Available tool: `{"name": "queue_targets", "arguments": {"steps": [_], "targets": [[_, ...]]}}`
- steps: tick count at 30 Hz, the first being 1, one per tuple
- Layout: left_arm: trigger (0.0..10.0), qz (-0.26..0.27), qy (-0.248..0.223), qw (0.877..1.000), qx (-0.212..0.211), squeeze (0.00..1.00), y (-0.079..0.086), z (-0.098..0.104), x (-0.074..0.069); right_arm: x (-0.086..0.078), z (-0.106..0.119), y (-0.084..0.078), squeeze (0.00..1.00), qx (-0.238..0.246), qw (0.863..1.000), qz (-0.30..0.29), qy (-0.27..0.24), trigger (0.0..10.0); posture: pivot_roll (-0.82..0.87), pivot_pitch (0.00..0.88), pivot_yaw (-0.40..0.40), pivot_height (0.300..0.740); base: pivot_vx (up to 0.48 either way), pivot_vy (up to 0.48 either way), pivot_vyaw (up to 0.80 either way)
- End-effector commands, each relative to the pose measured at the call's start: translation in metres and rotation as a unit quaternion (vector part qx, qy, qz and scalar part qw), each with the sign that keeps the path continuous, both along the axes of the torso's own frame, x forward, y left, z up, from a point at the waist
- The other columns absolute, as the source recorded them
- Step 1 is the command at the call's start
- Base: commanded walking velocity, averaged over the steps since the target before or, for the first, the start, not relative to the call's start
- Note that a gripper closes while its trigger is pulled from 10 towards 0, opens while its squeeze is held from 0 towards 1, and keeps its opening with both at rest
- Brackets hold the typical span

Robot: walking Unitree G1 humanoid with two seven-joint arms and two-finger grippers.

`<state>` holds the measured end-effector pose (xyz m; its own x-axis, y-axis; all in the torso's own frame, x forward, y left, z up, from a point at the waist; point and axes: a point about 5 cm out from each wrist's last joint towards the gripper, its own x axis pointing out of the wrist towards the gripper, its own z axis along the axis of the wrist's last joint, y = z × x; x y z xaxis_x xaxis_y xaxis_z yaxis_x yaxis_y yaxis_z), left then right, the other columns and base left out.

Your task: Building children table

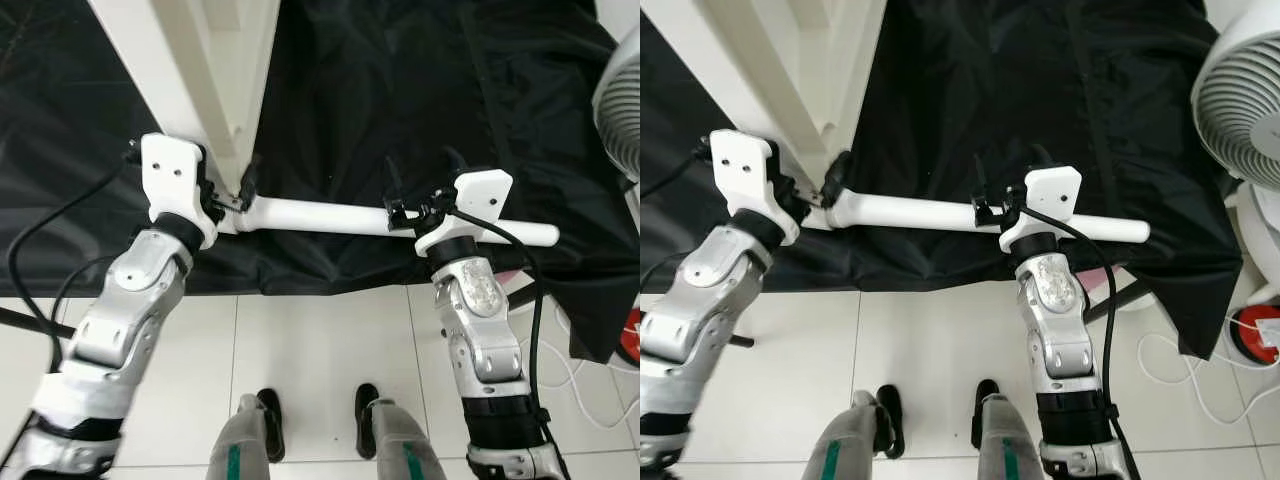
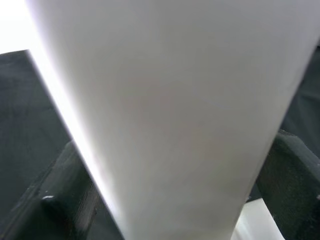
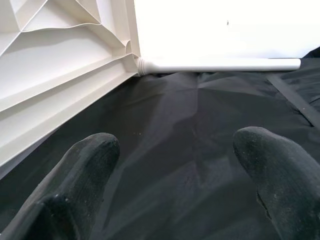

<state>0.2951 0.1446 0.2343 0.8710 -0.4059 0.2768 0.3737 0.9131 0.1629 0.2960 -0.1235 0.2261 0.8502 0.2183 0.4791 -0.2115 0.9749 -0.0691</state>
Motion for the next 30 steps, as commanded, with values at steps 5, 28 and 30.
{"name": "queue_targets", "arguments": {"steps": [5,28,30], "targets": [[10.0,-0.308,0.071,0.941,0.123,0.0,-0.01,-0.016,-0.022,-0.001,-0.003,0.004,0.0,-0.002,1.0,0.01,0.002,10.0,-0.09,0.289,0.146,0.74,0.0,0.0,0.0],[10.0,-0.123,0.092,0.982,0.11,0.73,0.02,-0.009,-0.023,-0.006,-0.006,0.005,0.0,0.004,1.0,0.002,0.007,10.0,-0.09,0.302,0.151,0.74,0.0,0.0,0.0],[10.0,-0.116,0.096,0.983,0.104,1.0,0.023,-0.007,-0.026,-0.006,-0.007,0.006,0.0,0.005,1.0,0.004,0.008,10.0,-0.09,0.302,0.151,0.74,0.0,0.0,0.0]]}}
